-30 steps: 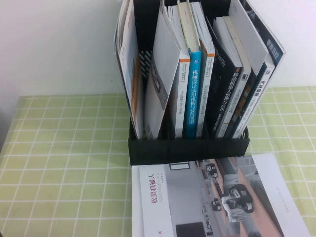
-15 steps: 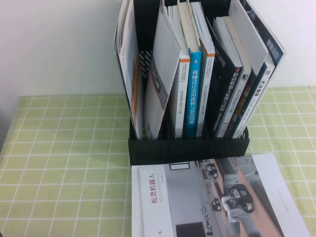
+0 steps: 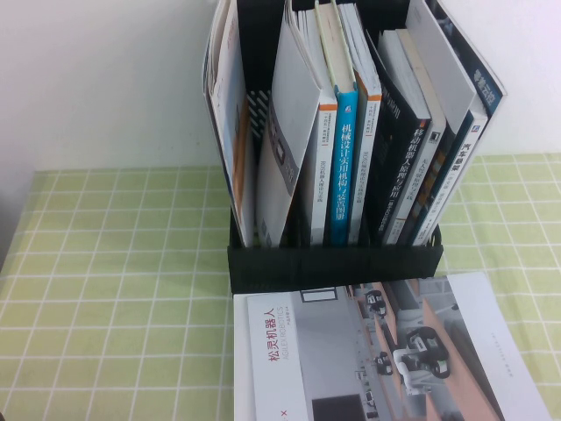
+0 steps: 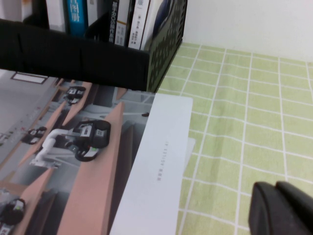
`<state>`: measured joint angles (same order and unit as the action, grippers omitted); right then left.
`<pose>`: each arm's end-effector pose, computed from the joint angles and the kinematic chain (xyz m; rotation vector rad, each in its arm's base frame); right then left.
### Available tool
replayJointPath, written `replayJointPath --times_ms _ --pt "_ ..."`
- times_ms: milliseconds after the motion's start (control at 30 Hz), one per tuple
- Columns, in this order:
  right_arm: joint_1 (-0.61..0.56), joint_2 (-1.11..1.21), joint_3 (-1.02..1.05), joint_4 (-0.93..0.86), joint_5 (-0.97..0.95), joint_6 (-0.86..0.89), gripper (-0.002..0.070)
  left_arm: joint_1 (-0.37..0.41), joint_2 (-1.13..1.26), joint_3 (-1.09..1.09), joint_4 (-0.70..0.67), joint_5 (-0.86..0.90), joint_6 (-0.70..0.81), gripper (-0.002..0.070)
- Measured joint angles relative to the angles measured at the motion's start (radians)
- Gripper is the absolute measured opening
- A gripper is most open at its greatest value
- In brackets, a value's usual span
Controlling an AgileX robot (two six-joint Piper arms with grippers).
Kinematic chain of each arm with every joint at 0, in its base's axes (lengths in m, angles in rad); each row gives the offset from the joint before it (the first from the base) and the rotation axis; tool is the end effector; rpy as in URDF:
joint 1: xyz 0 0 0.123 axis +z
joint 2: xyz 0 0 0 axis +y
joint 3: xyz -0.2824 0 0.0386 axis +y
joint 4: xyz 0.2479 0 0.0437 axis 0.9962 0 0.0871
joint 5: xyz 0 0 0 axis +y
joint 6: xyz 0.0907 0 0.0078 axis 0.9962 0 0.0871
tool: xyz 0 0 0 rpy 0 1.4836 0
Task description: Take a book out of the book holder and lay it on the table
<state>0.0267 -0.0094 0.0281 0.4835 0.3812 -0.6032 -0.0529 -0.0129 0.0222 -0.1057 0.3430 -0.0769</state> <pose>0.0518 0.0172 0.1738 -0.2826 1.8179 0.0740 0.0530 -0.0061 0.1755 -0.0886 1.8362 -0.1936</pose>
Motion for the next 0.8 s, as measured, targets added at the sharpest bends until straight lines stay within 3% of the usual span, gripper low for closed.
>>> replayJointPath --times_ms 800 --pt "0.0 0.0 0.0 0.031 -0.028 0.0 -0.0002 0.0 0.0 0.002 0.0 -0.043 -0.022 -0.0003"
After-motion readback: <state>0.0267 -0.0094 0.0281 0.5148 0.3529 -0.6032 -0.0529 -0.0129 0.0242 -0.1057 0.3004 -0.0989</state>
